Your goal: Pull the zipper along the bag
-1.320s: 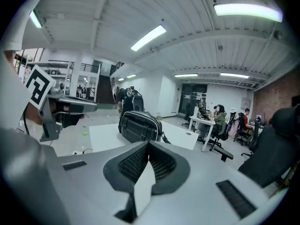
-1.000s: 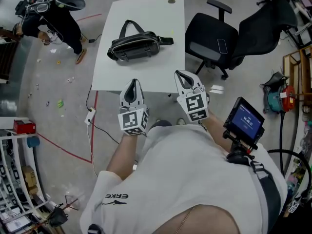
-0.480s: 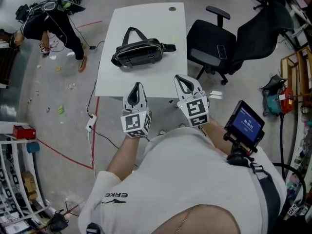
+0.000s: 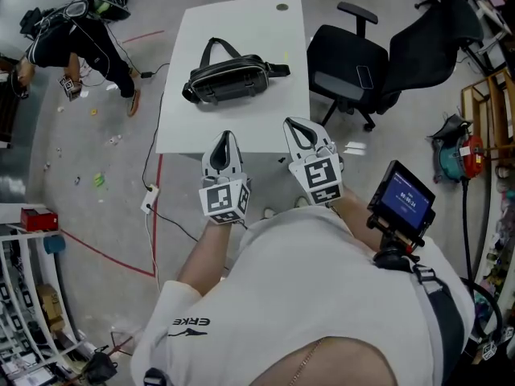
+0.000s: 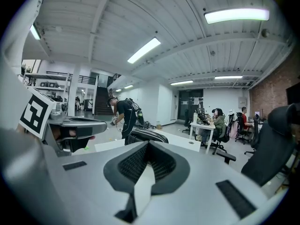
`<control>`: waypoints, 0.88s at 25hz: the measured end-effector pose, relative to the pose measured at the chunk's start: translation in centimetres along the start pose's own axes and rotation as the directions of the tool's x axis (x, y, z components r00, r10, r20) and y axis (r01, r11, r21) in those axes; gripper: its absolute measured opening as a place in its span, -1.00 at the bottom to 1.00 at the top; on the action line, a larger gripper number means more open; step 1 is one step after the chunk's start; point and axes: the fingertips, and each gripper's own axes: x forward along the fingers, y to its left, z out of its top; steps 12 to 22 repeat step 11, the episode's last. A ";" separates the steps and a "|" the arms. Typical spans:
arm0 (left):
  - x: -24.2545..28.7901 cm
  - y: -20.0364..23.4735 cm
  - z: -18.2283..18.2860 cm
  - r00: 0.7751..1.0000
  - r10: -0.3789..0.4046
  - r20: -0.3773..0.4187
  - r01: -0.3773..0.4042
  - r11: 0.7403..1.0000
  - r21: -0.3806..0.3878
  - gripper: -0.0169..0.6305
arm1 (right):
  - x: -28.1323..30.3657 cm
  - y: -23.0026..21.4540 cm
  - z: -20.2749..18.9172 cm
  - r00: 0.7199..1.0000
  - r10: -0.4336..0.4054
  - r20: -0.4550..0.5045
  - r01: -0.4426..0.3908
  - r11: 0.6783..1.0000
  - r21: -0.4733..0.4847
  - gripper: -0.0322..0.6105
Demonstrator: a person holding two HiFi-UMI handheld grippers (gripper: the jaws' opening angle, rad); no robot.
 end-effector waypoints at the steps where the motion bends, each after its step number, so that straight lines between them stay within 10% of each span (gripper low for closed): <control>1: -0.1 0.0 0.0 1.000 0.002 0.003 -0.002 1.000 -0.002 -0.91 | -0.1 0.1 0.0 1.000 -0.001 0.001 0.001 1.000 -0.002 -0.89; 22: -0.3 -0.3 -0.1 1.000 0.004 0.011 -0.004 1.000 -0.011 -0.91 | -0.3 0.2 0.1 1.000 -0.004 0.008 0.004 1.000 -0.022 -0.89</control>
